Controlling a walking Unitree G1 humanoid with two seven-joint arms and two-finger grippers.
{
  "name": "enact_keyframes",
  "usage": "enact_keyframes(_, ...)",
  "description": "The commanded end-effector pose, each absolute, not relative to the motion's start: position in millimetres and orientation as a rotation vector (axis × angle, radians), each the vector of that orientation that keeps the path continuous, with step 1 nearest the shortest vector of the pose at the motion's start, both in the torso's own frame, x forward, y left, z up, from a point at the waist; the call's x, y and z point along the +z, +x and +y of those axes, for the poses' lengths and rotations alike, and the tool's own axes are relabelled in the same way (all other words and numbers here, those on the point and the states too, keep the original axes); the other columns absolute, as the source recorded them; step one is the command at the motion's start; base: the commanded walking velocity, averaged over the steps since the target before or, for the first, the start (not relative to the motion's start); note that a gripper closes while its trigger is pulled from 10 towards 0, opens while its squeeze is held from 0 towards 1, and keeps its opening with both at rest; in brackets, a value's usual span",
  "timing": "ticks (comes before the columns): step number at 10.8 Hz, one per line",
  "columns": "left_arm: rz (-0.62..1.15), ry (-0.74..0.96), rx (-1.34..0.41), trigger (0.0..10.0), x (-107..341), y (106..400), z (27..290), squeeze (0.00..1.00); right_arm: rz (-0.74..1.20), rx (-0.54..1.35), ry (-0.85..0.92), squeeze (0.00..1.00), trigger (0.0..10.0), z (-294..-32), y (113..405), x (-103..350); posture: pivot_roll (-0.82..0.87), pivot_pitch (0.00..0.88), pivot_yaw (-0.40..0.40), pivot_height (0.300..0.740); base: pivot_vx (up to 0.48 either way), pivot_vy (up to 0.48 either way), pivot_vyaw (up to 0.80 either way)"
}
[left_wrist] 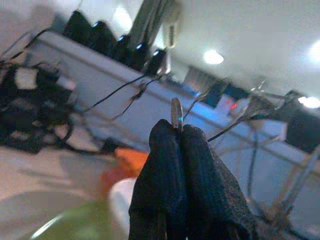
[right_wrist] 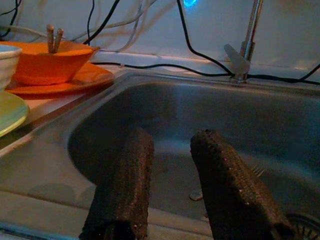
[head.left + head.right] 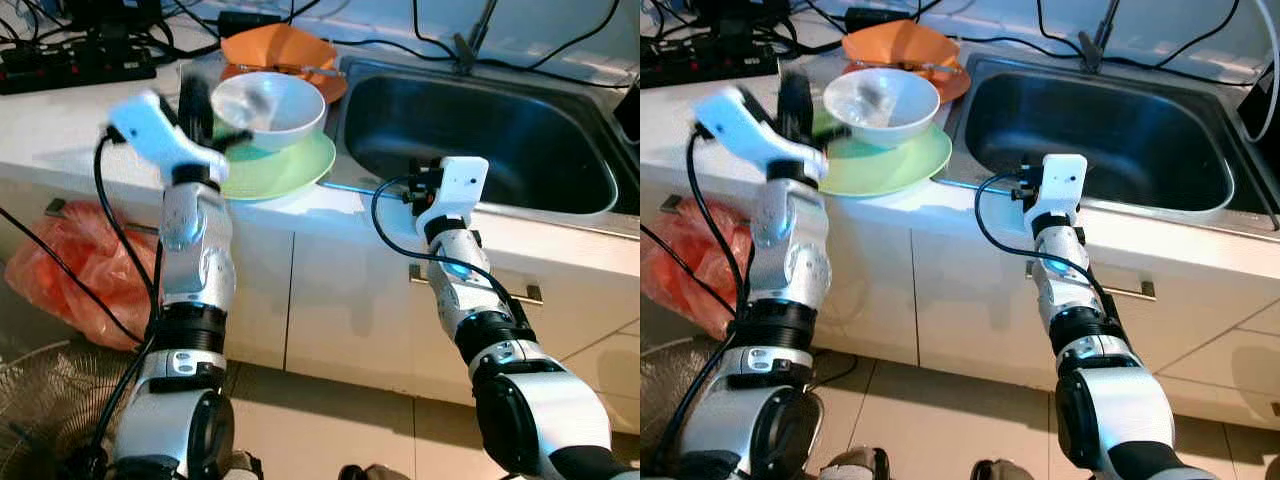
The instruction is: Kitchen organization
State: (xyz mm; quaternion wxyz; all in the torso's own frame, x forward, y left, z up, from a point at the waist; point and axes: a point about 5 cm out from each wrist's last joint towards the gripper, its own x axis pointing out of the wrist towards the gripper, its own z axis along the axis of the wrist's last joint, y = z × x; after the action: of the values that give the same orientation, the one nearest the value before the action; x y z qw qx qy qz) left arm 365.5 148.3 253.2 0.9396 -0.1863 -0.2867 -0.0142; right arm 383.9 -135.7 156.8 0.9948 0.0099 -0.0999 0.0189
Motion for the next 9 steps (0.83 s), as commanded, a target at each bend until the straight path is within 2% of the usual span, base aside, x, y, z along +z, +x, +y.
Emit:
enact_keyframes(1,-0.624,-0.383,-0.084,0.0,266.6,363.1,137.9,0.00,-0.195,0.032,0.018,0.00,10.0,-138.6,383.5,156.1,0.10,0.073,-0.089,0.740,0.000,0.000,0.00)
enact_keyframes(4,-0.719,-0.412,-0.259,0.0,300.6,346.3,110.5,0.00,-0.208,0.028,0.023,0.00,10.0,-139.0,384.8,160.4,0.10,0.078,-0.086,0.740,0.000,0.000,0.00)
enact_keyframes(5,-0.719,-0.418,-0.325,3.8,303.9,342.2,98.9,0.00,-0.210,0.026,0.025,0.00,10.0,-139.0,385.1,161.3,0.10,0.078,-0.083,0.740,0.000,0.000,0.00)
enact_keyframes(6,-0.710,-0.414,-0.395,10.0,305.3,337.7,86.1,0.00,-0.212,0.024,0.028,0.00,10.0,-138.5,385.2,161.7,0.10,0.077,-0.080,0.740,0.000,0.000,0.00)
enact_keyframes(8,-0.670,-0.417,-0.523,10.0,302.4,329.6,62.5,0.00,-0.216,0.022,0.032,0.00,10.0,-137.6,384.9,161.8,0.09,0.078,-0.074,0.740,0.000,0.000,0.00)
enact_keyframes(9,-0.642,-0.418,-0.555,10.0,300.5,329.4,59.4,0.00,-0.221,0.019,0.033,0.00,10.0,-137.9,384.7,162.4,0.09,0.080,-0.072,0.740,0.000,0.000,0.00)
